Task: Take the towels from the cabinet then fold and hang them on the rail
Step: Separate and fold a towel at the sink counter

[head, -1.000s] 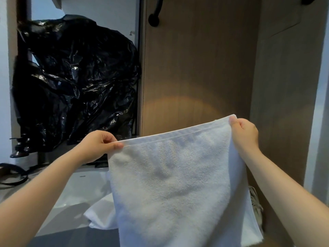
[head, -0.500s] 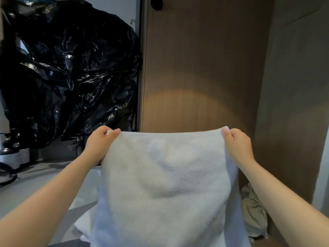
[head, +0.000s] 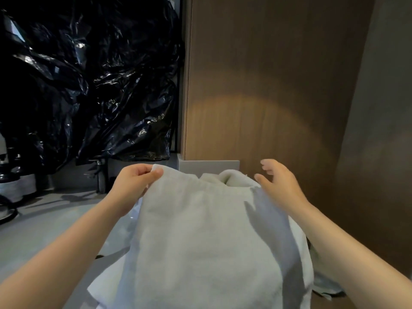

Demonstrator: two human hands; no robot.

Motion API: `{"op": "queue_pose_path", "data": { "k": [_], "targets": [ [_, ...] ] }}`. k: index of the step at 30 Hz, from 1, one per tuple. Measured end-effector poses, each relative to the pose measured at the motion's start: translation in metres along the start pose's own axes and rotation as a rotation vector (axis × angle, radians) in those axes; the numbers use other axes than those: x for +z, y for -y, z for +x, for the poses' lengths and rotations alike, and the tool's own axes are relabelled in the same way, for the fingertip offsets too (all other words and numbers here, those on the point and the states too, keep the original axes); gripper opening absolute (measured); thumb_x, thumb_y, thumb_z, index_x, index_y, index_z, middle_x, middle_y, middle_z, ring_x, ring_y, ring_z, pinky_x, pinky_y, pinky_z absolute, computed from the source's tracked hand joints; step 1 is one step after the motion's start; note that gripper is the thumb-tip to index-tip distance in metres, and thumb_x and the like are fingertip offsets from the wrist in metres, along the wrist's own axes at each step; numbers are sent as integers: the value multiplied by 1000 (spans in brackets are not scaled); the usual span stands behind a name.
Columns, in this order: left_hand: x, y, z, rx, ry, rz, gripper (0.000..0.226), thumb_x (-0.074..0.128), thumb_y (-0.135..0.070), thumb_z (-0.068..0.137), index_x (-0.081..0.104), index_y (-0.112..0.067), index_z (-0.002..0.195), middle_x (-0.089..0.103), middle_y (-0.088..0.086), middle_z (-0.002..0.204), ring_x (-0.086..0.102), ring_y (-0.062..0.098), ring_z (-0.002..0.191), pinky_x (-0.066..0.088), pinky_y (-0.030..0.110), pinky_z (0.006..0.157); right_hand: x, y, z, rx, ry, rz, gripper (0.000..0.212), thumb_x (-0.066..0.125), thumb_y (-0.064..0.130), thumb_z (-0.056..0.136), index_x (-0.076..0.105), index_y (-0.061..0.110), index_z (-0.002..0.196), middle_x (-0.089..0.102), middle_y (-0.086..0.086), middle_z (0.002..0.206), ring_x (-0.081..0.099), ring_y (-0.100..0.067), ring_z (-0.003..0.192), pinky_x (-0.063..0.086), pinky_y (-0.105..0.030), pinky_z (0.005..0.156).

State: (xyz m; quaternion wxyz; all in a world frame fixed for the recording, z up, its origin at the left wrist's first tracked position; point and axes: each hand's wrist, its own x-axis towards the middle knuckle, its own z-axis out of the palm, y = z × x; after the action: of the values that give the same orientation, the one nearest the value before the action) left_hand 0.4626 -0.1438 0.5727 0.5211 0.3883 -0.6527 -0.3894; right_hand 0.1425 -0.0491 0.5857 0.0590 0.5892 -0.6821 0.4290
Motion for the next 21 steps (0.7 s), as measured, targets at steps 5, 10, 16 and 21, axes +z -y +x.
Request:
{"op": "queue_pose_path", "data": {
  "k": [5, 10, 16, 21],
  "targets": [
    [0, -23, -19, 30, 90, -203, 12, 69, -18, 88, 78, -20, 96, 66, 32, 95, 52, 28, 77, 49, 36, 73, 23, 68, -12, -242, 225, 247, 32, 57, 31, 97, 61, 22, 128, 62, 16, 124, 57, -1, 114, 45, -22, 97],
    [2, -41, -38, 151, -2, -126, 8, 75, -14, 82, 77, -21, 86, 74, 15, 87, 65, 23, 75, 52, 38, 73, 32, 111, -20, -340, 326, 401, 34, 55, 29, 99, 60, 20, 132, 62, 12, 129, 53, 0, 122, 44, -24, 102],
    [10, -57, -51, 218, -87, -41, 7, 81, -20, 76, 75, -20, 79, 75, 3, 77, 70, 20, 72, 58, 34, 69, 30, 132, -27, -394, 264, 473, 20, 52, 21, 101, 71, 14, 106, 68, 8, 101, 58, 1, 91, 45, -14, 79],
    [20, -63, -65, 224, -48, -34, 22, 81, -20, 77, 68, -23, 94, 75, -1, 81, 71, 13, 76, 57, 27, 73, 22, 132, -24, -391, 153, 359, 19, 49, 17, 101, 59, 11, 87, 52, 12, 75, 45, 3, 66, 34, -12, 60]
  ]
}}
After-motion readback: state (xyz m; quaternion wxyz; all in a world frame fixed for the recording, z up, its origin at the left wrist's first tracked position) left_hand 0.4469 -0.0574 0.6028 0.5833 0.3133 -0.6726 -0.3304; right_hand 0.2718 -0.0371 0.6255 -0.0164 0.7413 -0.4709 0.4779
